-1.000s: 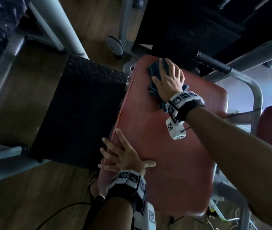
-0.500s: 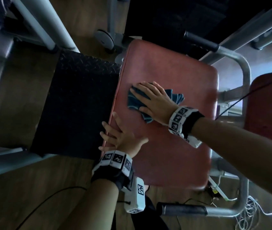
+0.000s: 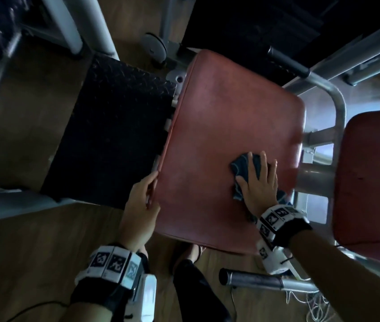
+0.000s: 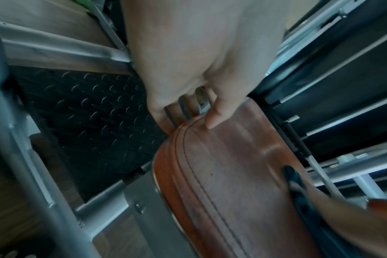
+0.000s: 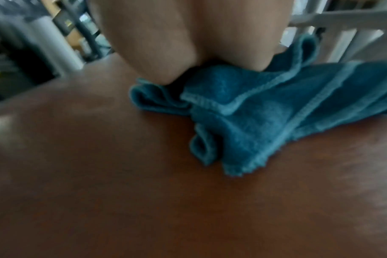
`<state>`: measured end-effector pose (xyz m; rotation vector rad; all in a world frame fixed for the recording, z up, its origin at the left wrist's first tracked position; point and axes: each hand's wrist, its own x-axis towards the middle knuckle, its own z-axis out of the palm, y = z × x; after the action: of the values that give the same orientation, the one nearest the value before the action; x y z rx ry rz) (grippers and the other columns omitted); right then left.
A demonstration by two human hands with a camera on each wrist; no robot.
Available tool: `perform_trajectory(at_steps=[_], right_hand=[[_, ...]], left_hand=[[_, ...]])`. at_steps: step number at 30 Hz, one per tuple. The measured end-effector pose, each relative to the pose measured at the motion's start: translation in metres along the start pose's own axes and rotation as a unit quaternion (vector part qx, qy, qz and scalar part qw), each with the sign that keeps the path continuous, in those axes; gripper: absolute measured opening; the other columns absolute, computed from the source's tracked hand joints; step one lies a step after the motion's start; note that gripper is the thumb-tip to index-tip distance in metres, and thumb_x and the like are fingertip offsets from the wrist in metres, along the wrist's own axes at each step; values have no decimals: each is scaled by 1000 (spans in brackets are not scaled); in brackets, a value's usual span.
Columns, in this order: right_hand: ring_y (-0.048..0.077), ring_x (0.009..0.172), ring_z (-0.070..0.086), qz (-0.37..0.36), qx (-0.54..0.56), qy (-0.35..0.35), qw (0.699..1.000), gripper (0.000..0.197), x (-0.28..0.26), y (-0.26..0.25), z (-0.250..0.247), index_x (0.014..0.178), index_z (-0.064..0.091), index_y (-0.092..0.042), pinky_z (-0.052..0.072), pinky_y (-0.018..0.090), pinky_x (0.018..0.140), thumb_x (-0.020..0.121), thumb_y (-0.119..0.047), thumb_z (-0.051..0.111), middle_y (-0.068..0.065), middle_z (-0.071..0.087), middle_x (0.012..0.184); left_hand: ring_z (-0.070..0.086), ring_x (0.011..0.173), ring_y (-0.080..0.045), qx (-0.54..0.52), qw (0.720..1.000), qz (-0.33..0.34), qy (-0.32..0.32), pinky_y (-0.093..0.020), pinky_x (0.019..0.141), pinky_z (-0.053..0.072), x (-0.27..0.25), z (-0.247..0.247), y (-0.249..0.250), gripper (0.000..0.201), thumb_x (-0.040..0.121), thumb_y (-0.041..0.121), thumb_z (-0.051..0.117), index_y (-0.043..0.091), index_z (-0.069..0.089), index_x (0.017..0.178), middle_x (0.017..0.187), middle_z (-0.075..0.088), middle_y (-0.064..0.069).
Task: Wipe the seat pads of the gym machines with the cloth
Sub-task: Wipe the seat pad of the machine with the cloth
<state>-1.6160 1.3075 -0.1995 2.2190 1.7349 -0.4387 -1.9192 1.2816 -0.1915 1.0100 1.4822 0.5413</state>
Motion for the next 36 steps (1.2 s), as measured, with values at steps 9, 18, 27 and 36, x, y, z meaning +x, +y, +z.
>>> perform_trajectory(at_steps=[9, 18, 27, 36], right_hand=[[36, 145, -18, 171, 162, 24, 972, 75, -13, -153, -3, 154, -3, -23, 4, 55, 116, 97, -52, 35, 5, -13, 161], [34, 144, -23, 22, 225, -88, 970, 71, 12, -208, -37, 153, -4, -34, 2, 60, 114, 96, -59, 29, -2, -21, 159], [25, 144, 22, 88, 288, 86, 950, 63, 44, -4, -52, 146, 37, -31, 26, 52, 114, 88, -55, 38, 4, 30, 155], [39, 142, 16, 423, 326, -7, 845, 93, 52, 64, -6, 153, -5, -30, 5, 53, 116, 84, -75, 39, 25, 17, 154]], left_hand=[[54, 110, 5, -44, 999, -3, -13, -24, 90, 48, -3, -14, -12, 50, 86, 22, 64, 38, 51, 132, 128, 52, 13], [66, 97, -6, -144, 988, -49, 18, -20, 73, 52, 2, -22, -5, 26, 96, 9, 56, 31, 65, 107, 102, 70, 10], [33, 130, -19, 73, 987, 33, 140, -34, 104, 35, 30, 18, 50, 76, 86, 35, 68, 18, 27, 148, 152, 18, -10], [-15, 147, -27, 228, 972, -26, 59, -58, 117, 2, 40, 80, 76, 111, 76, 69, 59, 29, -11, 153, 160, -19, -2]])
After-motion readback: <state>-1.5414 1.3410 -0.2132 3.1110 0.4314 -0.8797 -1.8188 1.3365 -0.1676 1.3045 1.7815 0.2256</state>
